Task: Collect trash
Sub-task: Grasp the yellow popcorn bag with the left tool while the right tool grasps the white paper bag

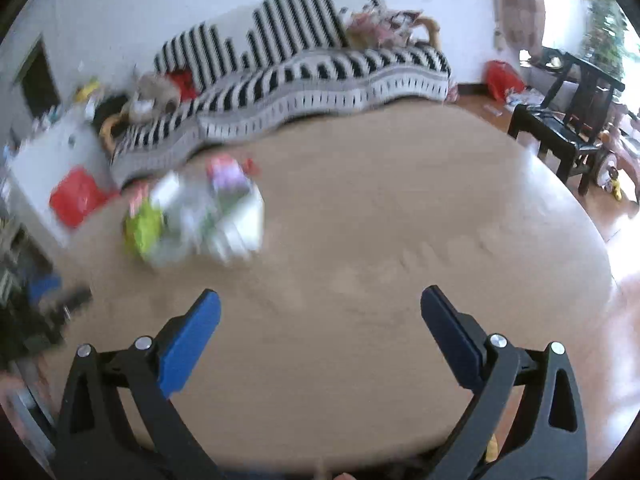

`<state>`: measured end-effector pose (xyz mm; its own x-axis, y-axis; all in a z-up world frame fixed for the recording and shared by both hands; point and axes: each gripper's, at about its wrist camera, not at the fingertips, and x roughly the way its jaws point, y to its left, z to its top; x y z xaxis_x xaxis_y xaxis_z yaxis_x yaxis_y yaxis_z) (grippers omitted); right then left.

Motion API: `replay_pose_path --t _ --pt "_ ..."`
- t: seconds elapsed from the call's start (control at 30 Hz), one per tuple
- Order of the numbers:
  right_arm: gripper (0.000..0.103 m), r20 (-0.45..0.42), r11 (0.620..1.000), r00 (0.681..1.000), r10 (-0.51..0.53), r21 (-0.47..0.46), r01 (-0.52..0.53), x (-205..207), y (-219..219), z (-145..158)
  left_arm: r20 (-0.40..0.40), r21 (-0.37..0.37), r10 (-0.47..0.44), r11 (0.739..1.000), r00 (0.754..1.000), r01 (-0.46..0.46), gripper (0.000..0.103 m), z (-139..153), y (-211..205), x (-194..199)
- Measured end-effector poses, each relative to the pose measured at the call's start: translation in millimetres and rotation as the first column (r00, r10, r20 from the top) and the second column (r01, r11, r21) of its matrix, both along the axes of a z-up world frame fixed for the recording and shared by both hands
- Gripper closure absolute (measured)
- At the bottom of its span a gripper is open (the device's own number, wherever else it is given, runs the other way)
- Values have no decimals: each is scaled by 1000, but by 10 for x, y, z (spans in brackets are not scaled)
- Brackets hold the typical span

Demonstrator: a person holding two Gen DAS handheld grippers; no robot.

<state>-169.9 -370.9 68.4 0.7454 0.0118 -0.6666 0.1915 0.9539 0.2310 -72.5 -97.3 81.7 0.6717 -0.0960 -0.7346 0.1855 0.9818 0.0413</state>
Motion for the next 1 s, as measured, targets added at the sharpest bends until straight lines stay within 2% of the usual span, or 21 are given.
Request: replay_pose_path --t 0.13,0.3,0.4,0.5,0.7,0.87,0.9,0.93,0.97,1.0 --pt "6 25 994 996 -88 60 87 586 289 58 -37 -56 22 998 999 -24 6 -131 141 508" --pt "6 -54 994 995 -89 66 93 1179 629 -271 -61 -20 -22 1000 998 21 6 -381 86 977" --pt "6 -68 995 994 -86 36 88 1314 706 -420 -98 -26 -65 998 993 63 7 -532 63 1160" --pt "6 -82 997 993 -81 -7 80 1378 698 -532 -75 -5 -91 996 993 91 7 -582 42 1280" --pt "6 -113 999 993 -26 19 29 1486 672 -665 -85 10 -113 993 990 114 7 -653 50 1417" --pt "7 -118 999 993 9 38 -5 1497 678 -722 -85 -13 -121 993 989 120 7 -660 72 1442" --pt "9 -107 999 994 17 47 -12 1489 671 -714 -79 -36 -131 991 988 128 14 -643 90 1440" --pt "23 -90 998 996 24 61 -19 1471 659 -700 -79 -70 -145 988 986 139 24 -629 114 1434" --pt "48 -78 997 996 32 75 -27 1456 647 -689 -86 -96 -153 985 985 145 47 -624 135 1429" --pt "51 -82 996 996 41 85 -34 1456 640 -697 -91 -111 -147 984 985 137 47 -614 156 1422"
